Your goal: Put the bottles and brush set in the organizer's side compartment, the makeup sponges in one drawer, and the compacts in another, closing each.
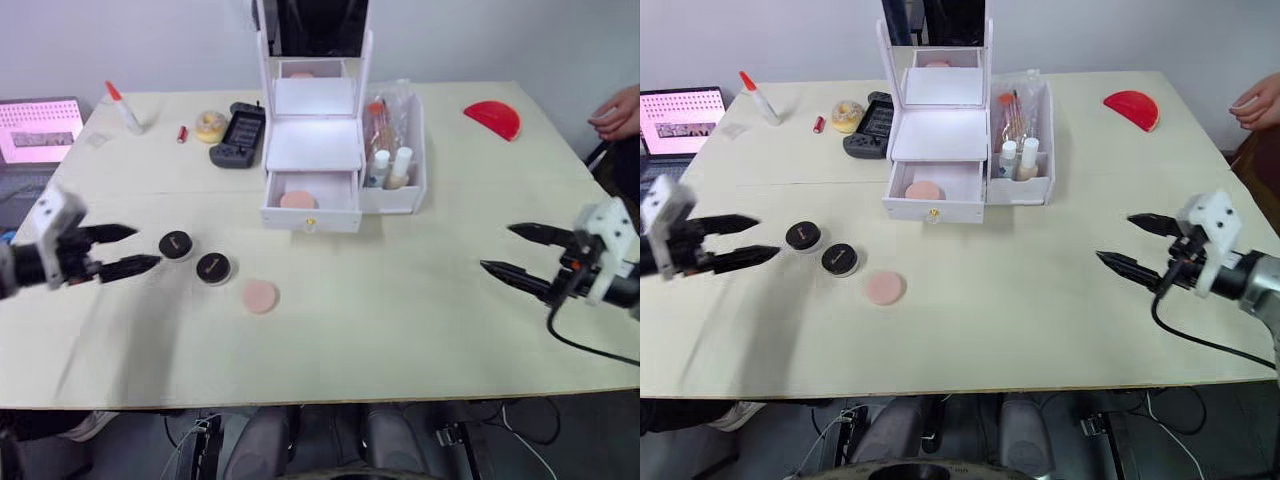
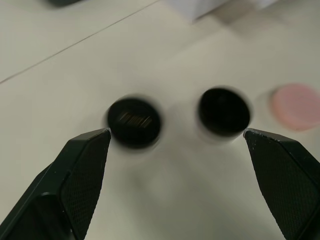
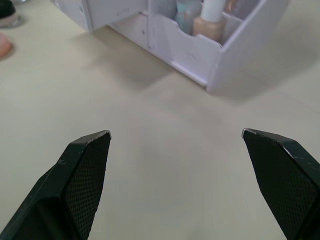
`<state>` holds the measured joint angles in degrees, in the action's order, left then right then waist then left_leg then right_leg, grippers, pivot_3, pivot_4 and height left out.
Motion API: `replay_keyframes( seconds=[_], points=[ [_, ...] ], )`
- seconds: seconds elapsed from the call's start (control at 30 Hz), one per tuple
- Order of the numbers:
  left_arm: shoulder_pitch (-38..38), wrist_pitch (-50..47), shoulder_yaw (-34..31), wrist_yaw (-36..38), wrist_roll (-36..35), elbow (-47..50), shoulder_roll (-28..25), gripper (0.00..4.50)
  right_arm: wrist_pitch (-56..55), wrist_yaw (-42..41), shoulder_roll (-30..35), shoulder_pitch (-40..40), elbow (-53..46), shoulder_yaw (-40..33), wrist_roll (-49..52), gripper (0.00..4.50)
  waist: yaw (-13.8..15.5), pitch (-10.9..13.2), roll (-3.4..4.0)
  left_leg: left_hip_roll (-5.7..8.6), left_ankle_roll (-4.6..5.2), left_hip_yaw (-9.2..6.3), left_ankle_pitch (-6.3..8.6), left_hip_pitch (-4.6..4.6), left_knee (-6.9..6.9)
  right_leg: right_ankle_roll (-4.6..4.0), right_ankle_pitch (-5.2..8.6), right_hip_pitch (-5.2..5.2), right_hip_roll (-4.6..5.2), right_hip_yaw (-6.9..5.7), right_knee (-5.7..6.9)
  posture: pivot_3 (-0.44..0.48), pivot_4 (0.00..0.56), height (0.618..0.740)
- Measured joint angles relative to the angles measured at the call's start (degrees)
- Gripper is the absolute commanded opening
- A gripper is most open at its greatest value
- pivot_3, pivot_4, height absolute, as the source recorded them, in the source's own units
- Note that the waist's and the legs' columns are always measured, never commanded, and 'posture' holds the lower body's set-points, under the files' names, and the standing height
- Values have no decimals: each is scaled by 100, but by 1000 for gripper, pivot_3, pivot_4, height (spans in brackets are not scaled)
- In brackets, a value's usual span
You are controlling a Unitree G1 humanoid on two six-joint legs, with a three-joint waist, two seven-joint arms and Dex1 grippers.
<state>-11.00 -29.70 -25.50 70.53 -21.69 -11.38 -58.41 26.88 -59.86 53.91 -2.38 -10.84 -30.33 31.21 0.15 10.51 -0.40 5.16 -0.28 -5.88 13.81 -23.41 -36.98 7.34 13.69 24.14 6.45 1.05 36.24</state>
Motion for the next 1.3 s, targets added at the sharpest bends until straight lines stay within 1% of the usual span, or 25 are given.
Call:
replay_keyframes(
  seconds=[0.03,0.1,0.23,0.33,0.6,0.77,0.93,1.0,1.1,1.13,1.2,1.3],
  points=[
    [299,131,-359,-158,39,-26,-39,4469,-119,-81,0,-149,92,-218,-12,4500,17,0,0,0,-1,0,0,1,2,-2,1,-2,4,0,-9,0,150,738],
    [802,324,-881,-389,147,-149,-100,4469,-292,-179,9,-385,328,-546,-77,4500,36,-1,1,-1,-1,1,1,2,2,-15,8,-4,7,0,-11,0,150,738],
    [1501,431,-1469,-630,204,-197,-79,4469,-470,-253,1,-690,669,-834,-133,4500,63,-1,0,-2,-3,1,2,2,2,-23,12,-8,16,-1,-13,0,150,738],
    [1581,432,-1582,-740,156,-158,-2,4469,-548,-248,-26,-795,672,-852,-138,4500,63,-2,0,-2,-4,0,2,2,1,-24,13,-10,18,-2,-13,0,150,738],
    [1510,400,-1502,-871,-14,156,8,4469,-484,-113,-110,-787,478,-828,-77,4500,47,-3,1,-2,-3,2,2,2,3,-22,12,-6,17,-3,-13,0,150,738],
    [1464,227,-1167,-968,-202,722,208,4469,-132,70,-110,-518,-187,-559,196,4500,44,-3,1,-4,-3,2,2,1,2,-22,12,-6,17,-1,-13,0,150,738],
    [1299,-317,-561,-1178,-691,2007,600,4469,496,375,-107,155,-1200,57,818,4500,56,-3,0,-3,-3,0,2,-2,-1,-20,10,-8,18,0,-14,0,150,738],
    [1234,-518,-214,-1239,-928,2555,791,4469,688,446,-107,545,-1497,464,1016,4500,53,-3,0,-2,-2,1,2,-2,-1,-19,10,-7,18,-1,-14,0,150,738],
    [1263,-725,592,-1318,-1143,3312,1075,4469,899,406,-106,1202,-1677,1181,1192,4500,51,-2,-1,-2,-2,3,1,-2,-1,-19,10,-7,17,-1,-15,0,150,738],
    [1262,-729,776,-1324,-1144,3389,1133,4469,923,380,-106,1348,-1658,1318,1197,4500,51,-2,-1,-3,-2,2,2,-2,-1,-19,10,-7,15,-1,-15,0,150,738],
    [1181,-700,1165,-1331,-1116,3415,1209,4469,935,306,-106,1714,-1523,1571,1190,4500,52,-2,-1,-3,-1,3,1,-2,-1,-21,9,-5,12,-3,-13,0,150,738],
    [834,-439,1690,-1383,-824,3192,1375,4469,914,155,-124,2327,-1197,1912,1165,4500,58,-2,0,-2,-1,4,0,0,-4,-24,8,-7,9,-4,-14,0,150,738]
  ],
)
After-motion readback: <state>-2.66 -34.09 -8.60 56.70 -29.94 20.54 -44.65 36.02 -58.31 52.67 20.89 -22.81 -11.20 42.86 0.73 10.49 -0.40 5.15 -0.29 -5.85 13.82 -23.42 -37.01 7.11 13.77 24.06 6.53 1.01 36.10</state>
